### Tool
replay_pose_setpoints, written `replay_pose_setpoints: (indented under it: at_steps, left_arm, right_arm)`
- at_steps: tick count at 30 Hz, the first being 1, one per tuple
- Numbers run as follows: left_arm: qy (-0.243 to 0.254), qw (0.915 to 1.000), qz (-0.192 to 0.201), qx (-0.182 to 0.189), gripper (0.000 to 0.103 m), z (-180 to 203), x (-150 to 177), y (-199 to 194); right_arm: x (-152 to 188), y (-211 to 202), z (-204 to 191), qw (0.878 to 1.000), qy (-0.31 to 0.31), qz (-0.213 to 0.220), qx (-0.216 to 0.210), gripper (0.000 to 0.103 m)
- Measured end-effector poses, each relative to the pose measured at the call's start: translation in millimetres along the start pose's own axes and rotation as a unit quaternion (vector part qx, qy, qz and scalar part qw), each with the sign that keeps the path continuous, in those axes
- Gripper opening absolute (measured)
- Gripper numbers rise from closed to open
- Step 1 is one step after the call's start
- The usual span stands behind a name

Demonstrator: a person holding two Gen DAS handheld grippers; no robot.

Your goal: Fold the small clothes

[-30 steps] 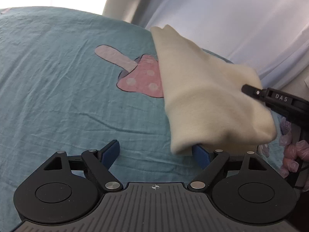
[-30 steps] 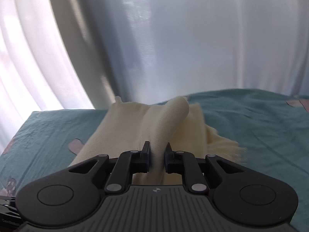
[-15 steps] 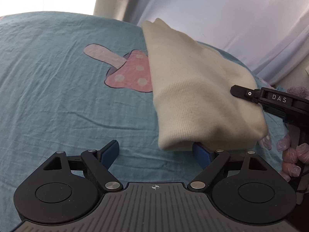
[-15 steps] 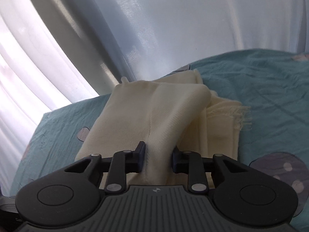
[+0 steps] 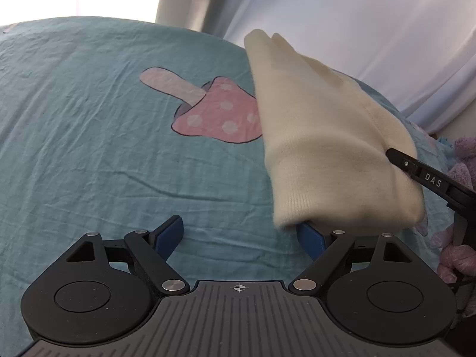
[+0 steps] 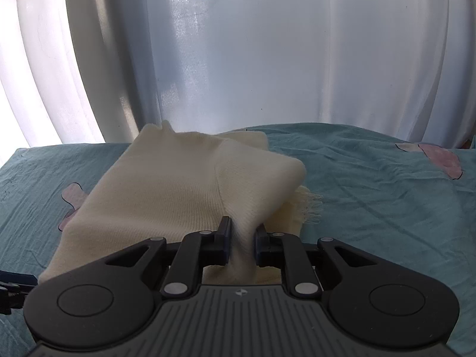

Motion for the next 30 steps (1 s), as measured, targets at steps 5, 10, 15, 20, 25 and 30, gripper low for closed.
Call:
replay_pose_setpoints:
  at_steps: [5, 10, 15, 20, 25, 30]
  left_arm:
    - [0.003, 0.9999, -0.004, -0.010, 0.089, 1, 1, 0]
    - [-0.003, 0.9997, -0.008, -0.021, 0.090, -5, 3, -9]
    - [-0.022, 0.9987, 0.021, -0.040, 0.089, -13, 3, -31]
    - [-0.053, 0.9968, 0.050, -0.032, 0.090, -13, 0, -47]
    - [-0.050, 0.9967, 0.057, -0.028, 0.090, -2, 2, -47]
    - [-0.031, 0.9976, 0.059, -0.017, 0.090, 7, -13, -38]
  right_arm:
    - [3, 4, -4, 1.000, -0.023, 0.014, 0.017, 0.025]
    - [1, -6, 17, 0.999, 0.026, -0.006, 0.019, 0.043]
    - [7, -41, 24, 0.999, 0.048, 0.020, 0.009, 0.040]
    - [11, -64, 8, 0.997, 0.051, 0.036, -0.054, 0.028]
    - [20, -60, -12, 0.996, 0.030, 0.028, -0.083, 0.016]
    - [35, -37, -28, 0.997, -0.006, -0.016, -0.070, 0.012]
Point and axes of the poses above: each gripper's, at about its wrist camera, not at the fingertips, and y roughly the way its jaws point, z to its right, x to its underside, the point moved 6 cm from there along y, roughly the way its jaws point, and after that the axes turned 15 degrees about x, right-handed, at the moved point
